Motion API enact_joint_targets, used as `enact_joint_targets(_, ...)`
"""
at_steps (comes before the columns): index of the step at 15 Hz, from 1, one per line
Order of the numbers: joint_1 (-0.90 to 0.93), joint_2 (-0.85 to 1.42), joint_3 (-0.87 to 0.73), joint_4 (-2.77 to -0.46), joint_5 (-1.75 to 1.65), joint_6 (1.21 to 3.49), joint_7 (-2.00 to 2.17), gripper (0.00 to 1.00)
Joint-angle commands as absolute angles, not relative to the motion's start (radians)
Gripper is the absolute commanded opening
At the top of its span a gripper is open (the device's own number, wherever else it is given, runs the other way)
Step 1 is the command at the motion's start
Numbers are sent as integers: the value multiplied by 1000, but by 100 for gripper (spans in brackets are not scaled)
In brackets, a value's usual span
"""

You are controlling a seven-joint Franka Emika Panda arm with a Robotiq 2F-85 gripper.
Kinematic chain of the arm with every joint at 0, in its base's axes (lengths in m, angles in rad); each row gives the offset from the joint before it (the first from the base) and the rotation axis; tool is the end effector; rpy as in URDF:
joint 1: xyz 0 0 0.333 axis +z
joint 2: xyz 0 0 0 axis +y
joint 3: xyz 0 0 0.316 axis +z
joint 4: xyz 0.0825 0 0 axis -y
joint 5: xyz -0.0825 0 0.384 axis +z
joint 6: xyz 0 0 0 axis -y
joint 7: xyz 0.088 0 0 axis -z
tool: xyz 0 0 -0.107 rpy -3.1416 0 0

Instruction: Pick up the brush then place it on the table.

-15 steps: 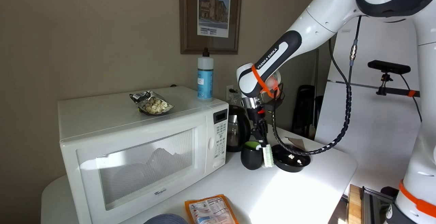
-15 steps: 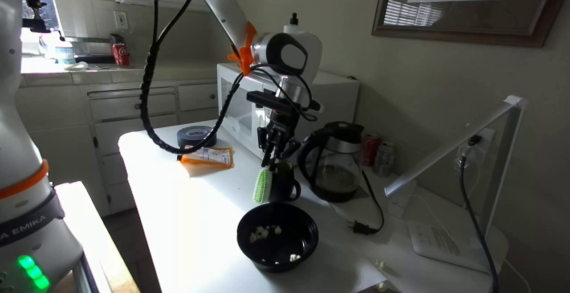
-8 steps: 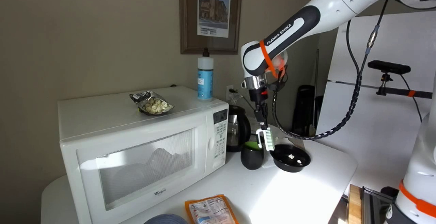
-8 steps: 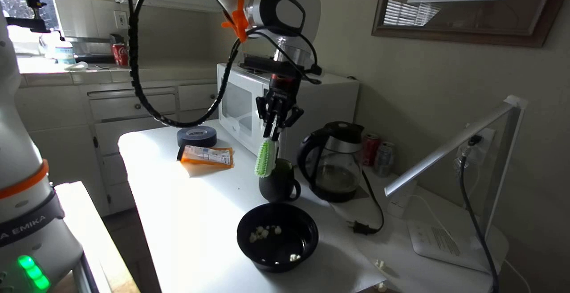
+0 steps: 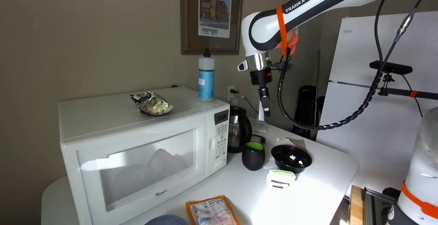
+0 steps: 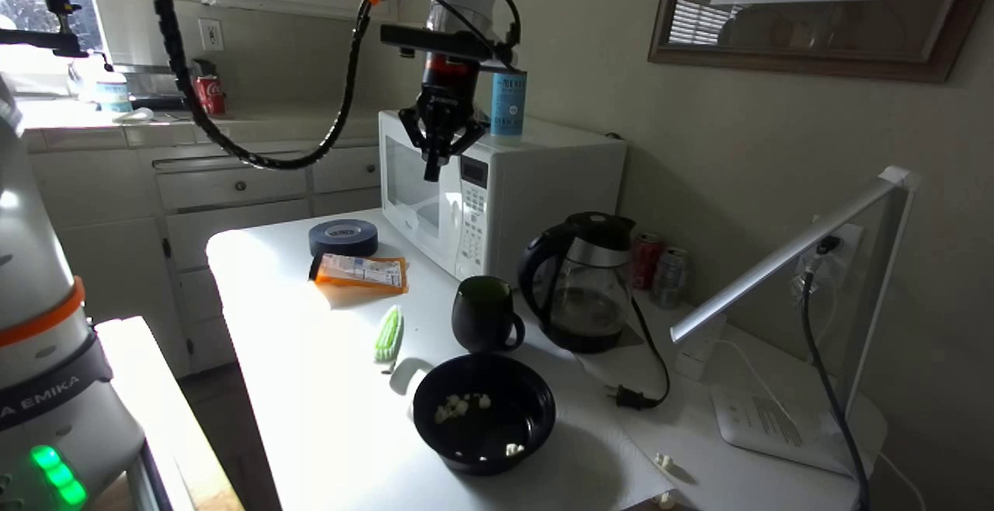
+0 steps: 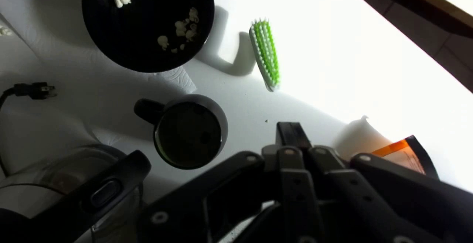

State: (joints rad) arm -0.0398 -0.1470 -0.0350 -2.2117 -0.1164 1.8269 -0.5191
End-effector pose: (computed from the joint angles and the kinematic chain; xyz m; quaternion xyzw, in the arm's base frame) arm 0.4711 -0.0451 0.4239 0.9622 0.2397 -0.1283 0.0147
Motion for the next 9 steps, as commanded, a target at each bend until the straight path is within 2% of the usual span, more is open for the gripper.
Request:
enact_joint_targets(1,14,-183,-6,-2237,-159,1801,-562,0)
enact_joint_targets(3,28,-163,3,-2220,-186,1774,-549,0)
enact_joint_targets(4,33,-165,0,-2222,-185,1766,-574,25)
enact_joint_targets(5,34,-181,-3,-2232,-191,1770,-587,26)
enact_joint_targets(6,35,-193,-6,-2240,-194,1779,-608,33)
enact_joint_targets(7,35,-162,-2,-2214,-177,1782,-564,15)
enact_joint_targets(9,34,-166,-5,-2214,-180,1782,-584,31)
